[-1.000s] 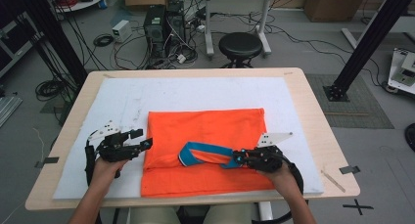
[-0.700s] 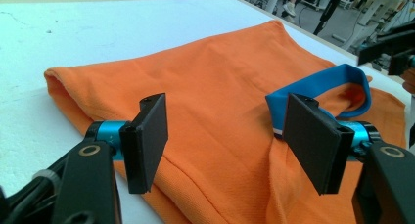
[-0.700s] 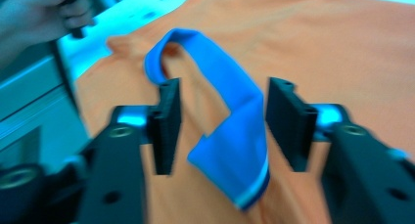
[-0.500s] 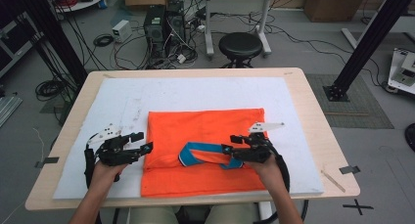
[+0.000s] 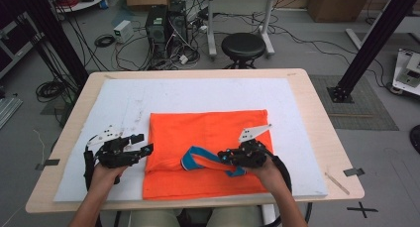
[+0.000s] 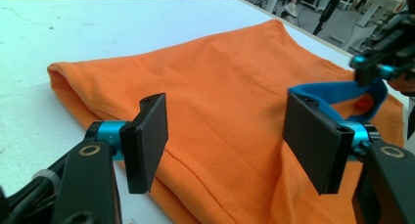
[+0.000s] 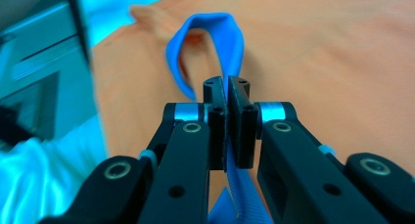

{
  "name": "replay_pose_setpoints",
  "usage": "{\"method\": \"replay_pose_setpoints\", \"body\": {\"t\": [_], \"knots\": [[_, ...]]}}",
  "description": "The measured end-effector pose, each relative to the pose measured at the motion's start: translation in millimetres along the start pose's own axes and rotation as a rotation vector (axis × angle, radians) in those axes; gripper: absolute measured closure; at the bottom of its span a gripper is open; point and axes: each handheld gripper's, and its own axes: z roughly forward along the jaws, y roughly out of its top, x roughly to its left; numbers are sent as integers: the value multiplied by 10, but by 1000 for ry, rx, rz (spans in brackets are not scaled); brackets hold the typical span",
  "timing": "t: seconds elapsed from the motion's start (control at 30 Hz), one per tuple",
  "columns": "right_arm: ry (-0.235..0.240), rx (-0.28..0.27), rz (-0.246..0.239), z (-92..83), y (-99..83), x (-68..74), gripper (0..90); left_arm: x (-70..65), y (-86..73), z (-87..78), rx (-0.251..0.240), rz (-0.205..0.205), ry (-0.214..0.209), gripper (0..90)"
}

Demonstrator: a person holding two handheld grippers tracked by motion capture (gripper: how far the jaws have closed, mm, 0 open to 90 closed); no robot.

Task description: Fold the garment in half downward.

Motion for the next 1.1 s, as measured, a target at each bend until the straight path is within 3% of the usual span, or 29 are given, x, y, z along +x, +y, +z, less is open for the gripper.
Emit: {"method": "replay_pose_setpoints", "body": {"t": [0.23, 0.3, 0.37, 0.43, 0.5, 0.67, 0.73, 0.8, 0.87, 0.93, 1.0, 1.1], "knots": [[122, -17, -58, -132, -227, 152, 855, 9, -4, -7, -3, -8, 7, 338], [144, -27, -39, -173, -263, 162, 736, 8, -7, 1, -1, -11, 7, 338], [127, -82, -10, -240, -284, 145, 707, 4, -9, 9, 2, -9, 7, 337], [75, -124, 29, -282, -290, 123, 712, 3, -9, 18, 7, -8, 9, 339], [2, -106, 57, -265, -291, 94, 731, -4, -13, 28, 11, -10, 9, 340], [-114, -61, 82, -211, -335, 51, 730, -12, -33, 46, 33, -10, 24, 340], [-201, -37, 104, -235, -363, 13, 729, -17, -45, 53, 48, -16, 47, 340], [-251, -35, 122, -276, -394, -21, 729, -22, -64, 69, 75, -15, 81, 347], [-346, -46, 159, -360, -433, -58, 708, -35, -88, 100, 114, -14, 113, 349], [-478, -41, 203, -469, -492, -96, 691, -54, -122, 132, 146, -13, 110, 349], [-579, -16, 246, -599, -601, -143, 666, -93, -162, 155, 183, 7, 123, 349], [-593, 1, 258, -649, -661, -152, 659, -121, -188, 154, 200, 15, 134, 374]]}}
